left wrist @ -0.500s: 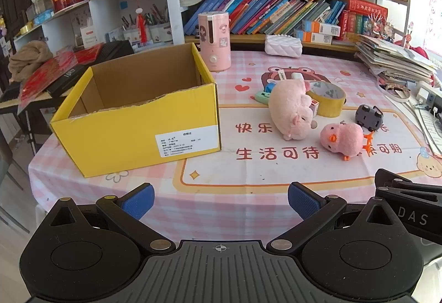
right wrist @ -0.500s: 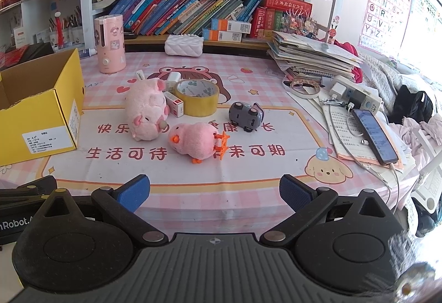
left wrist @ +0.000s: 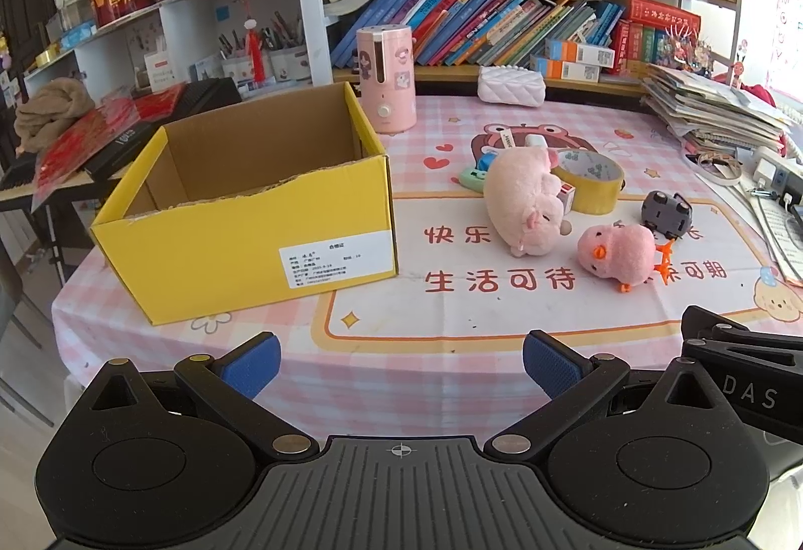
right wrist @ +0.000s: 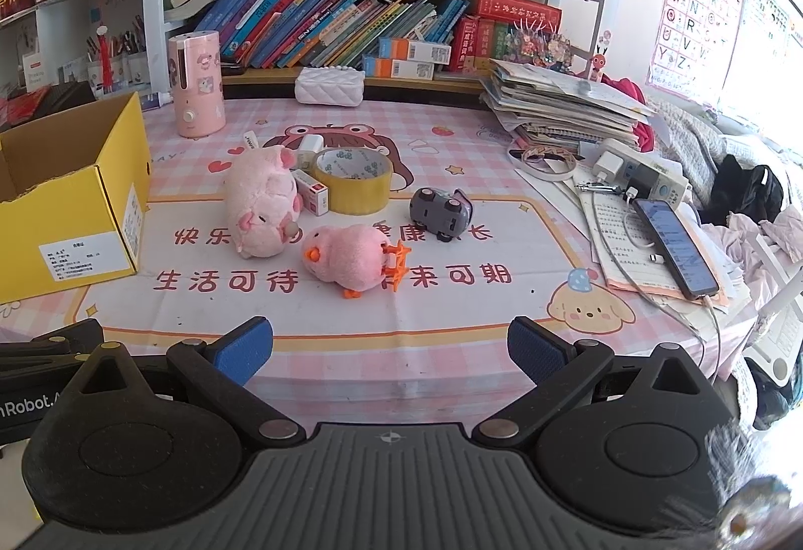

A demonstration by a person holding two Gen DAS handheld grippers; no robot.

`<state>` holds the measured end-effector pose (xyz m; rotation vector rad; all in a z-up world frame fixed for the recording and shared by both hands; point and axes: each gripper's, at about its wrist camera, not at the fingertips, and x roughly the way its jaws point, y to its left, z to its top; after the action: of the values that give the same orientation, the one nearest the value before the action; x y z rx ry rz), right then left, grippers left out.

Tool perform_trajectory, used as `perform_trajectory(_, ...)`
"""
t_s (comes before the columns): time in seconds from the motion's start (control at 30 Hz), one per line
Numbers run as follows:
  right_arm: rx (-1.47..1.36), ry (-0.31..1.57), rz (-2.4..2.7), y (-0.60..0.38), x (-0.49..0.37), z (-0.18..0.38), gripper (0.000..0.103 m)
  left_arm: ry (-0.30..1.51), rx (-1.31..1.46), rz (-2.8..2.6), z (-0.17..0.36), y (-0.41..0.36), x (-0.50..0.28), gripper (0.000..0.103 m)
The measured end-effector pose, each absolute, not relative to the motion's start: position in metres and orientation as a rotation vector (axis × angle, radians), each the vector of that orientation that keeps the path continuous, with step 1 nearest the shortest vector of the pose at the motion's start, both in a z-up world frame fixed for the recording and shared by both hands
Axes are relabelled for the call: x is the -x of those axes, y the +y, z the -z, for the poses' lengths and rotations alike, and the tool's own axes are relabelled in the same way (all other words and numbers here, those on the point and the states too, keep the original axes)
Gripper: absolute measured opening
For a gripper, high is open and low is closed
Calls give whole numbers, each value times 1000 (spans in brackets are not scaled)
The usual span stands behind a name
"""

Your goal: Organize objects

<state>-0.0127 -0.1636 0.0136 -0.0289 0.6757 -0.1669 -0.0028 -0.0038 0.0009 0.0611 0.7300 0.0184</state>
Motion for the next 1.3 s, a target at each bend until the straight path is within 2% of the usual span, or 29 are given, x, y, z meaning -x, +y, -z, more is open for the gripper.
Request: perform_trajectory(1.3,18,666,152,-168,15,-16,96,720,-69,-5,-5,-11,7,103)
